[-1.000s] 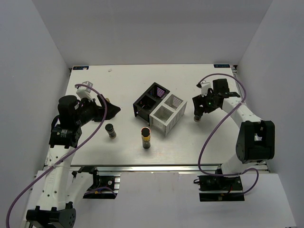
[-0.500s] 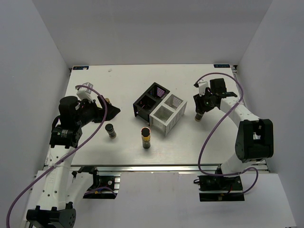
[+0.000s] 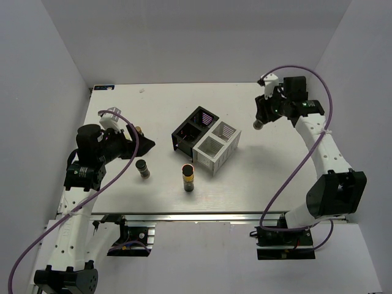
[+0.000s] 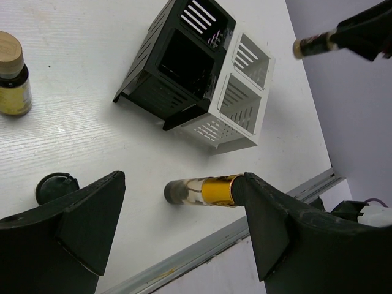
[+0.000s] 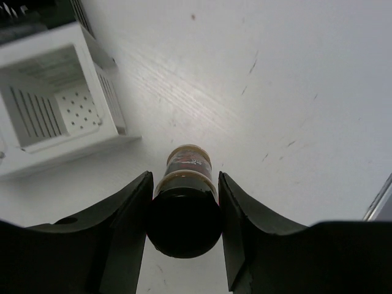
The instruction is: Organize the condiment bottles
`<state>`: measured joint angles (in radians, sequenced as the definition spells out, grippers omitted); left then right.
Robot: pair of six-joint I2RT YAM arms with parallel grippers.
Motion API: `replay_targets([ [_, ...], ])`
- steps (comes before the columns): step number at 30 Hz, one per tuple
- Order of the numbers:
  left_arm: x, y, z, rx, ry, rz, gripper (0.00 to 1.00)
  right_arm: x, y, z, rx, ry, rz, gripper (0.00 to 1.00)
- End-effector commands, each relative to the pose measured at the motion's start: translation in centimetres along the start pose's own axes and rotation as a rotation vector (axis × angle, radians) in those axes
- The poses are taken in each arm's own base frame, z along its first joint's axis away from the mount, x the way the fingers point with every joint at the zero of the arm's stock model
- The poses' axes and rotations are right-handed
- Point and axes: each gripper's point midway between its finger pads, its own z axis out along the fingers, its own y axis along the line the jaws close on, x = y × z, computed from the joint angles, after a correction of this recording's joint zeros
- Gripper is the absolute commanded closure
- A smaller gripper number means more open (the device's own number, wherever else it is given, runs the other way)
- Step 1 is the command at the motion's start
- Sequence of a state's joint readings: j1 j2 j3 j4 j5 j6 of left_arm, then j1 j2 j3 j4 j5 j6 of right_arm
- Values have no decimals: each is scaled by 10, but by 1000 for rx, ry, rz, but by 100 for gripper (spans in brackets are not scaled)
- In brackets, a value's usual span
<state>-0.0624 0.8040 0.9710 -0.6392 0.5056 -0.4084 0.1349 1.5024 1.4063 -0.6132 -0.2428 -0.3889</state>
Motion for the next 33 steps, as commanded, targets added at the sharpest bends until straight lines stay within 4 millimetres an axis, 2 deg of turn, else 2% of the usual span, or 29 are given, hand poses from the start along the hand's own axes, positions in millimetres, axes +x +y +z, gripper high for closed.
replay_targets([
  [1,4,1,-3,-4,10,15,13,-39,21,-27,-85,-84,-27,100],
  [2,4,2,-3,-6,10,16,13,-52,31,-28,-107,-109,-52,100],
  [4,4,2,-3,-9,12,17,13,-63,44,-28,-129,-127,-90,100],
  [5,4,2,-3,-9,12,19,13,-70,60,-26,-159,-136,-125,100],
  [8,3,1,-5,-14,10,25,13,-87,83,-21,-201,-164,-179,100],
  [12,2,2,-10,-30,1,31,13,-101,94,-7,-235,-162,-187,100],
  [20,10,4,-14,-41,2,14,13,-89,109,25,-267,-103,-216,100],
  [24,11,4,-15,-44,2,15,13,-85,115,35,-279,-81,-235,100],
  [33,12,6,-13,-46,10,19,13,-76,117,61,-253,-32,-268,100],
])
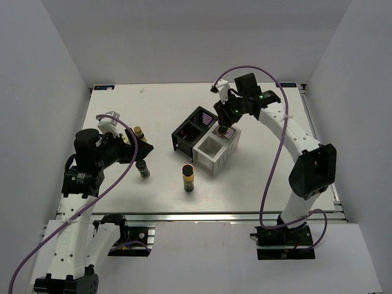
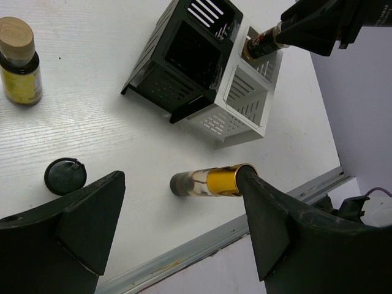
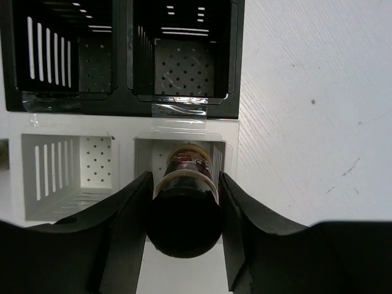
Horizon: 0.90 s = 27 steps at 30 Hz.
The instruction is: Organize the condiment bottles
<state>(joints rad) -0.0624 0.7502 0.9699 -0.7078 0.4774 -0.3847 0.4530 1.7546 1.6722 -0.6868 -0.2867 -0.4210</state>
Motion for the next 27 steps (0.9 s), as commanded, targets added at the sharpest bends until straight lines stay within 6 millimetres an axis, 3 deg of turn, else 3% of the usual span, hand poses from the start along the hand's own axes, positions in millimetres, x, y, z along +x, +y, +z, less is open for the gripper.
replay_targets([
  [1,3,4,0,-16,8,4,13,-18,-9,0,50,-33,-52,100],
  [9,7,6,1,-18,17,-1,13,-7,-13,17,63,1,-69,100],
  [16,8,6,0,-20,18,-5,13,-4,-15,26,69,7,-80,76],
  [27,8,6,-2,-23,17,-8,13,6,-16,35,81,15,-81,63],
])
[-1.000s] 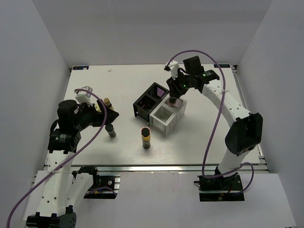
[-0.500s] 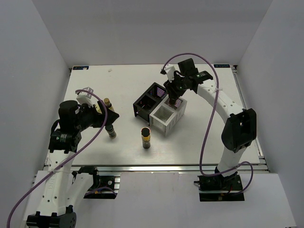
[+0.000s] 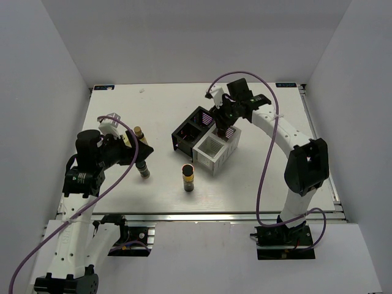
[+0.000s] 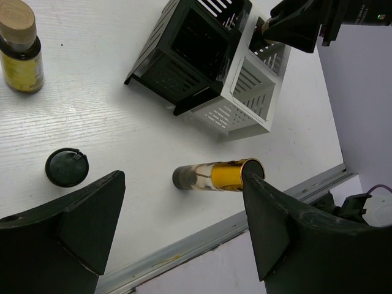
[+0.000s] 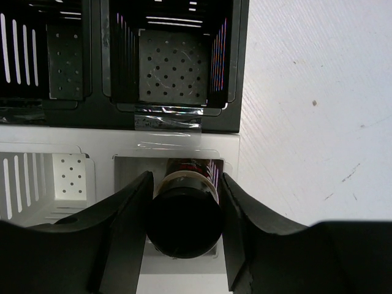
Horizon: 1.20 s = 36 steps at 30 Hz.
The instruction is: Organize the condiment bottles
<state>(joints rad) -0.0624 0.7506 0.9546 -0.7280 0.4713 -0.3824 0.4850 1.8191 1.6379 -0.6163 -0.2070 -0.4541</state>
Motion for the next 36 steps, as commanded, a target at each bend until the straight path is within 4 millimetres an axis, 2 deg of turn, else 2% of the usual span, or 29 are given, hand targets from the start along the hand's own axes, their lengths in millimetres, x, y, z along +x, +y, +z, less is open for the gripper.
replay_targets([
  [1,0,0,-3,-6,-8,5,13,-9,-10,1,44,-39,-30,62],
  [10,1,1,-5,-10,-7,1,13,0,-7,6,40,-29,-24,54],
  [17,1,-1,-7,-8,-9,2,13,-2,-9,8,43,-32,-21,43],
  [18,2,-1,-7,-10,-7,1,13,-3,-9,8,44,-34,-22,38],
  [21,2,-1,-8,-9,-9,2,13,-4,-9,7,45,-36,-23,34],
  [25,1,-1,-8,-10,-11,-1,13,-8,-10,4,47,-46,-24,33],
  [29,1,-2,-9,-9,-14,2,13,-28,-9,-12,42,-96,-28,36],
  [31,2,-2,-10,-11,-9,0,13,-49,-8,-31,43,-154,-40,38],
  [35,1,-3,-12,-11,-13,-3,19,-77,15,-62,-54,-276,-86,43],
  [36,0,-4,-13,-10,-16,0,22,-84,22,-75,-70,-317,-111,45],
])
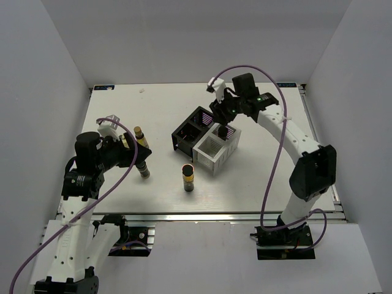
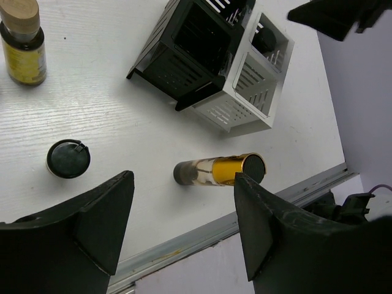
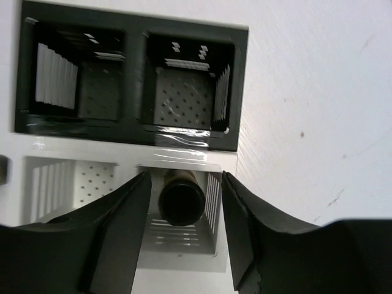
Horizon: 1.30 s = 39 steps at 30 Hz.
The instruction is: Organize the condiment bottles
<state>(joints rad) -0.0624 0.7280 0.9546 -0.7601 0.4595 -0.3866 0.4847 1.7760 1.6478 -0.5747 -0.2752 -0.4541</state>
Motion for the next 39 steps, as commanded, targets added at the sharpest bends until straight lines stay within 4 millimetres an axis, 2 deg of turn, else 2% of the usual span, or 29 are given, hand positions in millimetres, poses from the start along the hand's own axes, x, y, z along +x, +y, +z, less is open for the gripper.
replay_targets([
  [1,-4,-5,-8,6,-19,8,25,-57,27,-53,-89,-214,-105,46],
  [2,-4,-5,-8,5,-16,9,29,-60,42,-58,-161,-253,-138,48],
  [3,-4,-6,-9,4,-14,6,41,-62,54,-69,-200,-283,-175,52],
  [4,-3,-6,-9,6,-10,6,48,-53,66,-69,-257,-286,-197,55],
  [5,-3,-7,-10,6,-10,4,55,-54,85,-76,-351,-341,-267,57],
  [6,-1,-5,-10,-2,0,0,63,-51,98,-85,-402,-364,-299,64],
  [7,0,-5,-12,-8,-1,-2,72,-50,109,-90,-450,-392,-330,66],
  [8,1,-2,-12,-25,1,-9,73,-46,125,-93,-526,-431,-356,67],
  [9,4,1,-13,-44,14,-20,73,-47,135,-96,-552,-444,-371,63],
  [11,10,14,-14,-119,29,-44,52,-48,155,-91,-579,-426,-412,49],
  [12,11,20,-16,-151,33,-54,44,-49,161,-90,-581,-417,-427,38],
  [13,12,26,-16,-188,38,-71,34,-52,166,-87,-576,-414,-444,35],
  [14,15,37,-17,-254,42,-83,31,-54,173,-79,-552,-389,-461,30],
  [16,18,48,-19,-318,48,-111,29,-61,177,-71,-512,-366,-406,26],
  [17,20,58,-21,-379,53,-124,28,-68,177,-61,-475,-360,-401,24],
  [19,19,63,-24,-421,36,-153,27,-87,178,-56,-443,-353,-332,23],
  [20,17,65,-27,-440,17,-163,27,-89,185,-41,-460,-326,-308,23],
  [21,12,70,-32,-480,-13,-167,26,-105,188,-44,-458,-343,-273,23],
  [23,2,75,-45,-543,-76,-183,26,-117,202,-29,-476,-332,-257,23],
  [25,-4,76,-52,-571,-110,-199,26,-122,215,-20,-493,-310,-229,23],
  [26,-4,75,-57,-581,-117,-206,26,-119,229,-5,-521,-275,-222,24],
  [27,-8,74,-61,-584,-140,-206,27,-118,235,0,-529,-252,-206,24],
  [28,-12,73,-67,-595,-171,-217,29,-127,240,3,-530,-258,-202,24],
  [29,-13,73,-71,-601,-181,-222,30,-120,254,19,-544,-214,-178,25],
  [31,-17,70,-81,-605,-224,-227,50,-123,265,30,-541,-200,-177,25],
  [32,-18,69,-84,-605,-235,-230,59,-116,278,41,-557,-173,-173,25],
  [34,-20,67,-91,-607,-264,-237,74,-112,287,51,-555,-160,-178,25],
  [36,-18,66,-94,-606,-267,-241,73,-103,299,63,-558,-128,-179,25],
  [39,-15,66,-98,-610,-270,-249,49,-93,304,83,-514,-90,-166,22],
])
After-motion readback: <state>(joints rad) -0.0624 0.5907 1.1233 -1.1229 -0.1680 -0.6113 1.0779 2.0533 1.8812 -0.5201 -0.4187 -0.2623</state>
